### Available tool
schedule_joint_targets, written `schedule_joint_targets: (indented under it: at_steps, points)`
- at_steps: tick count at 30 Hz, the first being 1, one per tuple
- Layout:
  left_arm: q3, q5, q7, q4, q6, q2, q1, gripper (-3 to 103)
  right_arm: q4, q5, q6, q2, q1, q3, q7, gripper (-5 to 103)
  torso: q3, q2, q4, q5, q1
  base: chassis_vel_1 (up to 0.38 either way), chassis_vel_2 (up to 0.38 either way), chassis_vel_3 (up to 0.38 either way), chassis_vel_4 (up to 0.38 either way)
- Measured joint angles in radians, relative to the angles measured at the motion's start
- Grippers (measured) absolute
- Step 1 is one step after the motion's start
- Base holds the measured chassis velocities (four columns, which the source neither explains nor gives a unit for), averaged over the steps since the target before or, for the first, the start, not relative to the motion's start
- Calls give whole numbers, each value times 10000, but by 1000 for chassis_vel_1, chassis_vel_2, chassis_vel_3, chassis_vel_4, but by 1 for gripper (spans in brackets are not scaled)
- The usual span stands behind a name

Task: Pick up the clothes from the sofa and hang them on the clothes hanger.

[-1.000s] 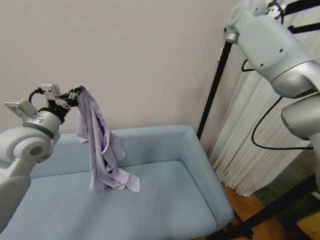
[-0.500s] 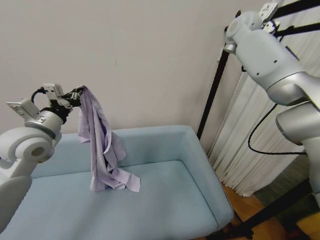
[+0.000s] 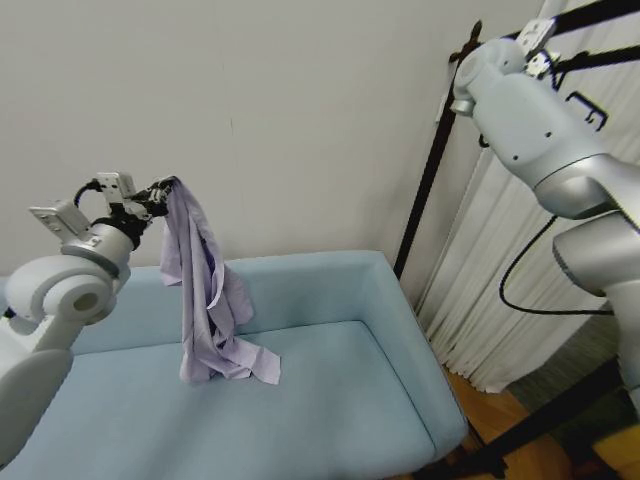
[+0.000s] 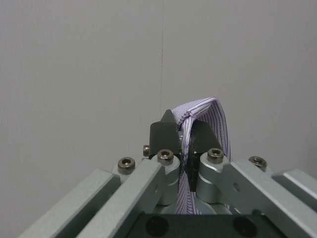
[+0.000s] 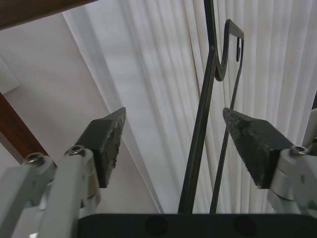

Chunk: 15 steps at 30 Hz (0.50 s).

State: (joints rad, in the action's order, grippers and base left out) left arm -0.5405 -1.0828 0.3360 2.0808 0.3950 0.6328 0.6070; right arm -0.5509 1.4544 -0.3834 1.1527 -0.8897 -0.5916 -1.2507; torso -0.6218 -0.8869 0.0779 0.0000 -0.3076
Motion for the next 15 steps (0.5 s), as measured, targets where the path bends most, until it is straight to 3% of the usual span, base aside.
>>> schedule_joint_targets:
  at_steps: [1,4,7,10,13,15]
  points:
    - [18,5,-5,-21,-5,5,-17,3,-2,0,12,-8,12,2,22,65,0,1,0,0,0,0,0,0,0]
    - [27,14,-28,-124,-36,3,-55,3,-11,-1,18,-41,34,2,97,49,0,0,0,0,0,0,0,0,0]
    - [20,15,-48,-177,-68,-16,-62,3,-31,-1,18,-75,39,-7,123,44,0,0,0,-1,0,0,0,0,0]
    - [-3,18,-64,-209,-94,-22,-62,3,-159,12,18,-133,65,-52,109,27,0,0,0,0,0,0,0,0,0]
    - [-5,23,-65,-207,-103,-16,-40,3,-200,27,18,-139,67,-81,96,22,0,0,0,0,0,0,0,0,0]
    - [-5,25,-66,-196,-104,-14,-23,3,-204,36,18,-118,62,-102,97,12,0,0,0,0,0,0,0,0,0]
